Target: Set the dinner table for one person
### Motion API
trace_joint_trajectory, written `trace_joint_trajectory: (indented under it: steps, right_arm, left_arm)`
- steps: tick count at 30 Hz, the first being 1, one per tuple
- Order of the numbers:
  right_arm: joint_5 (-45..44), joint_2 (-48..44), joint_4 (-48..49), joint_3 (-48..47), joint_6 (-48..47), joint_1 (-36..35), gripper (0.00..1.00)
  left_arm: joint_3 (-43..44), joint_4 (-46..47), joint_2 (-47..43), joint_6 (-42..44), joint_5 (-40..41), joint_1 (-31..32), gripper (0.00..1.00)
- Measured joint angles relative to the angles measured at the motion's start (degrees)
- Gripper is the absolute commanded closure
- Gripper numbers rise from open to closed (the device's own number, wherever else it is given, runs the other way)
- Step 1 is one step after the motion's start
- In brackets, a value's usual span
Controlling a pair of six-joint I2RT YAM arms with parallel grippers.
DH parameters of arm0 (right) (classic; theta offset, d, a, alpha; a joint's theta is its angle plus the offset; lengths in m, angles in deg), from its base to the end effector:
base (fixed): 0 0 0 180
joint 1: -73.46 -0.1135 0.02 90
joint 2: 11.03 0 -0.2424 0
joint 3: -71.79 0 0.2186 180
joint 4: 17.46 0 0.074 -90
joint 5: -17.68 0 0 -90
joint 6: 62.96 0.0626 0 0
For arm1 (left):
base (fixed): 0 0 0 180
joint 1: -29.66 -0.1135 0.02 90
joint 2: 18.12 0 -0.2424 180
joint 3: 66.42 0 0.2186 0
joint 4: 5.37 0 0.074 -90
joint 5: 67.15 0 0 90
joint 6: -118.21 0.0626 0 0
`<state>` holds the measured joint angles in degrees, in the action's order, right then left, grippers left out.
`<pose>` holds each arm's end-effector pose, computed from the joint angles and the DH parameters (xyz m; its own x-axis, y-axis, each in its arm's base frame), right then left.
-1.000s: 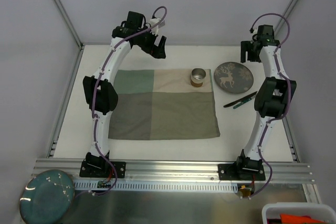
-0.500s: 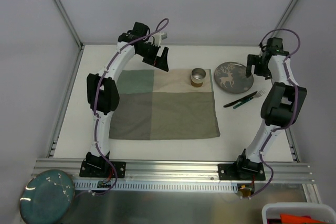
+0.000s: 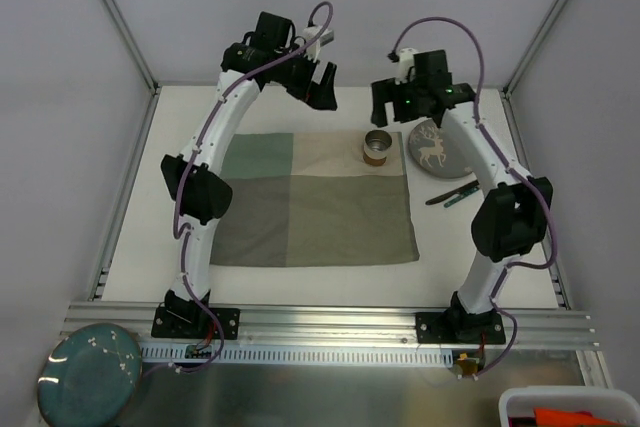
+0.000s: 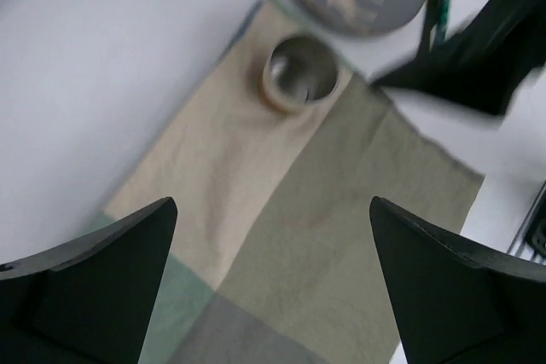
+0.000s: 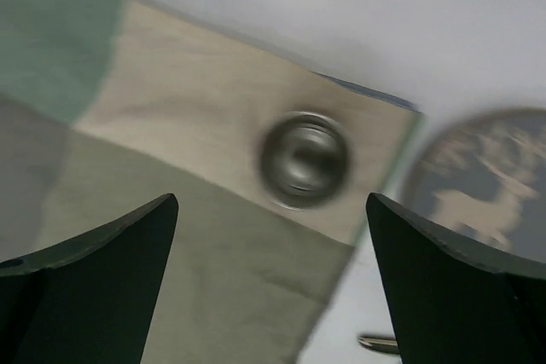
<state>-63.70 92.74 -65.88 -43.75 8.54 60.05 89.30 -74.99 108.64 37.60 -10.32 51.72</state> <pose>0.3876 0.1021 0.3124 -0.4408 -0.4276 -0.7892 -0.5126 0.8417 -0.1697 0.4062 -0.2016 0.3312 -0.4817 0.3426 -0.8066 0.7882 0.5717 -0.2279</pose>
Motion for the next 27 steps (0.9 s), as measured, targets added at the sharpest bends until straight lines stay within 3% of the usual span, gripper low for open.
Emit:
trace_joint_trajectory:
  steps: [2,4,8,12,19,24,27]
  right_arm:
    - [2.91,0.17,0.26,-0.94,2.47,-5.14,0.03]
    - [4.39,0.37,-0.02,-3.26,5.51,-8.55,0.03]
    - [0.87,1.22,-0.33,-11.58,10.93,-9.42,0.03]
    - [-8.85,1.66,3.17,-12.68,13.64,-11.32,0.03]
    - [-33.03,2.49,9.92,-11.69,14.58,-16.9,0.03]
    - [-45.31,2.71,16.52,-10.47,13.94,-20.26,0.03]
    - [-49.64,2.64,21.03,-8.44,15.13,-21.05,0.03]
  left_arm:
    - [5.68,2.69,-0.42,-1.68,0.07,2.1,0.01]
    - [6.03,6.4,-2.25,-3.89,0.98,4.66,0.01]
    - [-3.56,16.44,-8.76,-8.74,12.63,8.96,0.01]
    - [-12.79,27.41,-13.35,-10.54,25.42,10.86,0.01]
    - [-28.52,47.47,-18.27,-5.2,51.47,15.54,0.01]
    - [-38.25,66.05,-20.92,3.23,68.96,19.26,0.01]
    - [-40.19,73.9,-20.65,7.96,74.53,21.07,0.01]
